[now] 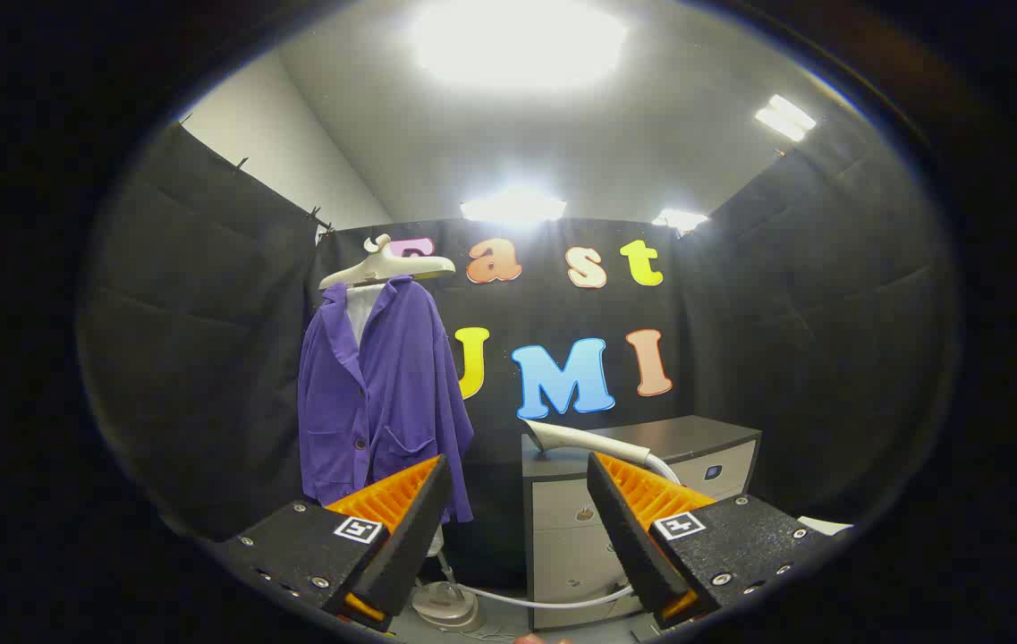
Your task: Iron the clothes twice with a garment steamer, once on the left side and once on the right side.
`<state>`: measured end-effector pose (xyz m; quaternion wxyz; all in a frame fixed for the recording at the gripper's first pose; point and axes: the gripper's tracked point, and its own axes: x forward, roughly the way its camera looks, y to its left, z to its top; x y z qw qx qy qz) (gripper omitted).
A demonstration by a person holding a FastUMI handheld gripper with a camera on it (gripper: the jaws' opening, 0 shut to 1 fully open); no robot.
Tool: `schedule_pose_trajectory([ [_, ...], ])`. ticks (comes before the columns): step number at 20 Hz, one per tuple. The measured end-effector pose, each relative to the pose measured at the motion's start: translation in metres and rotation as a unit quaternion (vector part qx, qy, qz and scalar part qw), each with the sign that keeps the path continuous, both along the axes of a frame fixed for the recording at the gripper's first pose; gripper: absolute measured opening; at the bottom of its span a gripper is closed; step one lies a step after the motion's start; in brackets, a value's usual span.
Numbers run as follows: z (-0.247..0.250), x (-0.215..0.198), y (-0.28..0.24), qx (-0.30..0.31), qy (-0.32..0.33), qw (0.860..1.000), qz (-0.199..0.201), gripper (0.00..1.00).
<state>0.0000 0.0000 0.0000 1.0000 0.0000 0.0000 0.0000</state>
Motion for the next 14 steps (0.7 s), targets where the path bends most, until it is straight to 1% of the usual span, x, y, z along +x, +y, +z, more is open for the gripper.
schedule_pose_trajectory([
  [6, -0.003, -0.003, -0.001, -0.005, 0.012, 1.0, 0.006, 0.93],
  [14, -0.007, -0.013, 0.022, -0.019, 0.024, 0.999, 0.028, 0.94],
])
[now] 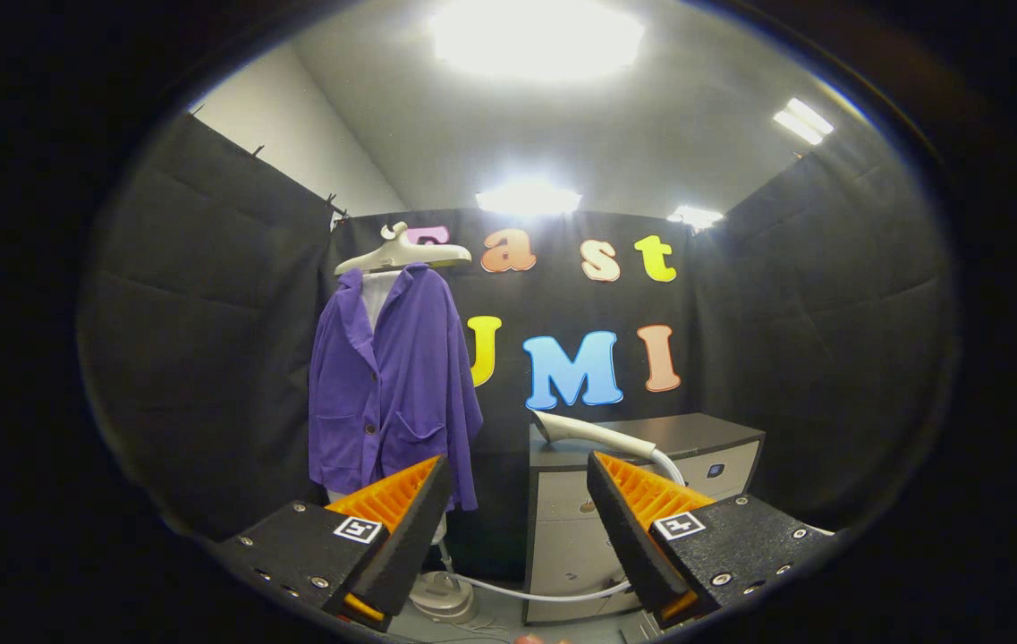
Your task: Iron the clothes twice with a garment steamer, once on the left side and once on the right side.
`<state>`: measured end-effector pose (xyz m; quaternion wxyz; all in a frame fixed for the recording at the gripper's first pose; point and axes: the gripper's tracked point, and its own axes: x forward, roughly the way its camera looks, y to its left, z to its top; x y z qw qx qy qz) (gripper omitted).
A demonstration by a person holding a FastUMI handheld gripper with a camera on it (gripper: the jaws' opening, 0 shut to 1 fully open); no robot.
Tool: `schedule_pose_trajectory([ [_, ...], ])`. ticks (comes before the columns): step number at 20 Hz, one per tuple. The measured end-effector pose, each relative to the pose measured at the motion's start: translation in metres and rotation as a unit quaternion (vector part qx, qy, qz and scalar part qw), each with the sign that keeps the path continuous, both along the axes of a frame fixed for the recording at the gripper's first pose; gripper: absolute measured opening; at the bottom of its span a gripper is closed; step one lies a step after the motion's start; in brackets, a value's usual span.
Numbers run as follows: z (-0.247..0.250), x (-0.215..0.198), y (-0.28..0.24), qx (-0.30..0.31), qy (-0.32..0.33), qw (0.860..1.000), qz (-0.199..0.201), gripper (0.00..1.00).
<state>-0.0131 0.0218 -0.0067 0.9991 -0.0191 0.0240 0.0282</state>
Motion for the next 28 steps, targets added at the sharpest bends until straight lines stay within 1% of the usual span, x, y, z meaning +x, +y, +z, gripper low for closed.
schedule_pose_trajectory([
  [6, 0.004, -0.004, 0.008, -0.011, 0.003, 1.0, 0.013, 0.94],
  [8, 0.002, 0.001, 0.009, -0.008, 0.005, 1.0, 0.029, 0.94],
  [9, 0.004, 0.006, 0.005, -0.017, -0.013, 0.999, 0.043, 0.94],
  [10, 0.008, 0.015, -0.007, -0.039, -0.036, 0.998, 0.046, 0.94],
  [11, 0.01, 0.027, -0.029, -0.063, -0.043, 0.996, 0.037, 0.94],
  [12, 0.003, 0.036, -0.049, -0.078, -0.036, 0.996, 0.033, 0.94],
  [15, -0.003, 0.066, -0.088, -0.062, -0.011, 0.997, 0.043, 0.94],
  [18, -0.005, 0.113, -0.13, -0.097, 0.006, 0.994, 0.052, 0.94],
  [21, -0.027, 0.168, -0.154, -0.081, 0.045, 0.992, 0.082, 0.94],
  [24, -0.047, 0.219, -0.172, -0.079, 0.089, 0.986, 0.118, 0.94],
  [26, -0.057, 0.247, -0.178, -0.073, 0.104, 0.981, 0.144, 0.95],
  [28, -0.064, 0.273, -0.187, -0.073, 0.113, 0.978, 0.161, 0.94],
])
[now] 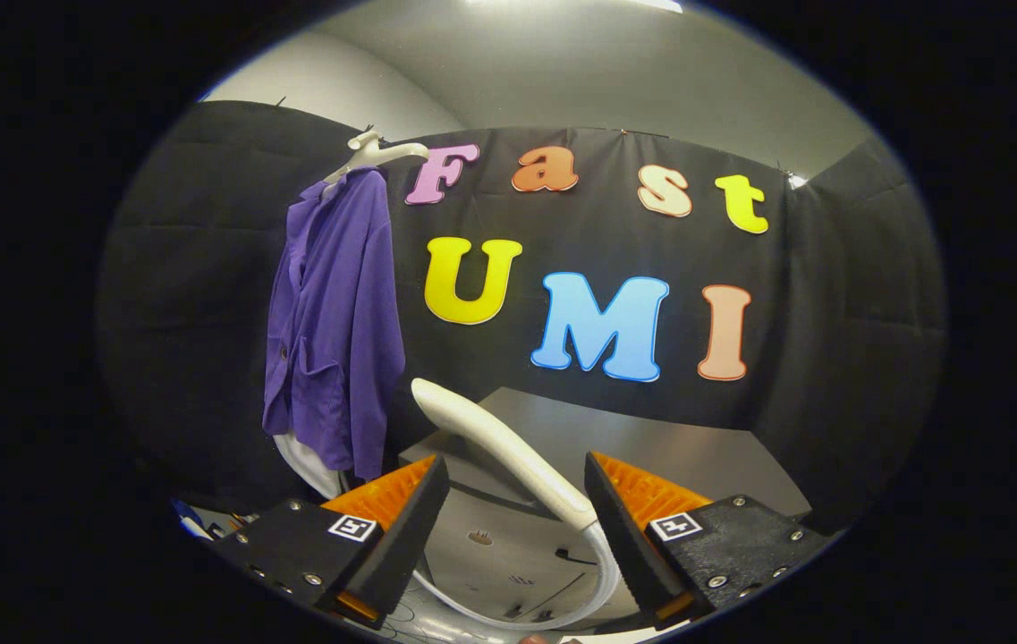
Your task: Iron the clothes twice with a garment steamer, once on the left side and once on the right side.
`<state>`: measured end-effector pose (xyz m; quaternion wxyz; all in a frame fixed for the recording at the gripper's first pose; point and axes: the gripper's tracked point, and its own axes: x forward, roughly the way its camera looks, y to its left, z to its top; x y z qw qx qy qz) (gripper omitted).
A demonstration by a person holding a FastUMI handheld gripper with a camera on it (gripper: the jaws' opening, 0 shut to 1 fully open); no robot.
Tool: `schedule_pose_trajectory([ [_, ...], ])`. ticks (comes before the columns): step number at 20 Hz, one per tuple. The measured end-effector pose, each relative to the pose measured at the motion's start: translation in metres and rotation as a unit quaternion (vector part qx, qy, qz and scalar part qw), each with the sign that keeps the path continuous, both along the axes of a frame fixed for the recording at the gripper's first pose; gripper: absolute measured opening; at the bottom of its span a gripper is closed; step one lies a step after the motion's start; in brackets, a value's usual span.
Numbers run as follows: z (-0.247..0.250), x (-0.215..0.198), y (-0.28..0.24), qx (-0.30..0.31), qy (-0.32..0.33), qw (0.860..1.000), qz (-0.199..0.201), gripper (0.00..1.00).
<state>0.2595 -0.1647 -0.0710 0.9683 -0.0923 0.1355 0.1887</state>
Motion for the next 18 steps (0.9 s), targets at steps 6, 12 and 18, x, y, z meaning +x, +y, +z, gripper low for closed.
schedule_pose_trajectory([
  [6, -0.037, 0.057, 0.005, -0.006, 0.059, 0.995, 0.078, 0.94],
  [12, -0.067, 0.091, 0.01, 0.043, 0.143, 0.98, 0.132, 0.95],
  [18, -0.102, 0.091, 0.017, 0.037, 0.212, 0.961, 0.175, 0.95],
])
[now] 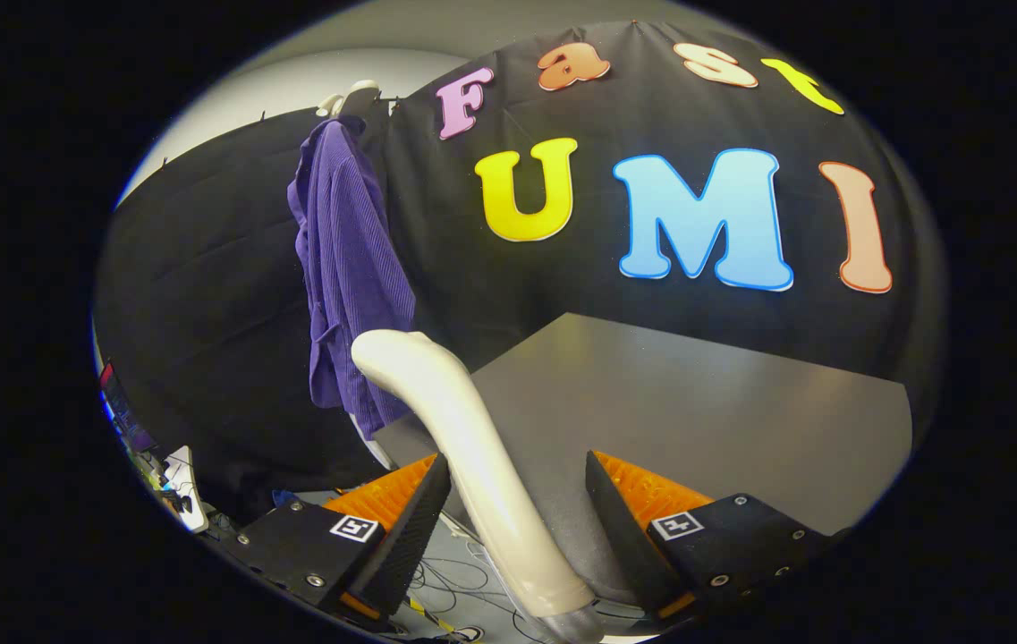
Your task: Iron the clothes twice with a garment steamer, once on the left side and once on the right side.
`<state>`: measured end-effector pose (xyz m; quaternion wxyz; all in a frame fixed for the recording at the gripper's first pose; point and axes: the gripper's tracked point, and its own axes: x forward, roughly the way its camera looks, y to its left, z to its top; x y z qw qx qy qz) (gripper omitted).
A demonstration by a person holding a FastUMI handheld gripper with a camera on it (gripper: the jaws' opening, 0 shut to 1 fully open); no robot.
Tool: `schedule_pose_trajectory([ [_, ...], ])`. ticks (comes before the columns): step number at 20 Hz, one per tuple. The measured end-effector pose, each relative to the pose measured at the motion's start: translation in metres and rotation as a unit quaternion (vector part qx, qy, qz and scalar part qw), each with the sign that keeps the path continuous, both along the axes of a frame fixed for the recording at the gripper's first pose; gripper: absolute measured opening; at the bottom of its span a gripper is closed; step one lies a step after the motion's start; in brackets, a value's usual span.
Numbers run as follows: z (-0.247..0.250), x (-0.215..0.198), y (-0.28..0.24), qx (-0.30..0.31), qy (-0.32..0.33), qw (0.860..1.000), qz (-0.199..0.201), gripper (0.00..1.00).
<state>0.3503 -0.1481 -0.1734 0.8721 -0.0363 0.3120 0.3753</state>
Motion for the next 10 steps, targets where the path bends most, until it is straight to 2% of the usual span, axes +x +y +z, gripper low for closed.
schedule_pose_trajectory([
  [2, -0.0053, 0.0011, 0.0027, -0.011, -0.008, 1.0, 0.015, 0.91],
  [4, -0.0073, -0.0038, 0.0101, -0.003, 0.005, 1.0, 0.029, 0.77],
  [5, -0.0106, -0.0041, 0.0102, -0.01, 0.004, 0.999, 0.037, 0.62],
  [6, -0.0091, -0.005, 0.0074, -0.016, -0.002, 0.999, 0.044, 0.59],
  [8, -0.0096, -0.0016, 0.0047, -0.024, -0.009, 0.999, 0.04, 0.5],
  [10, -0.0098, 0.0025, 0.0017, -0.017, -0.018, 1.0, 0.015, 0.41],
])
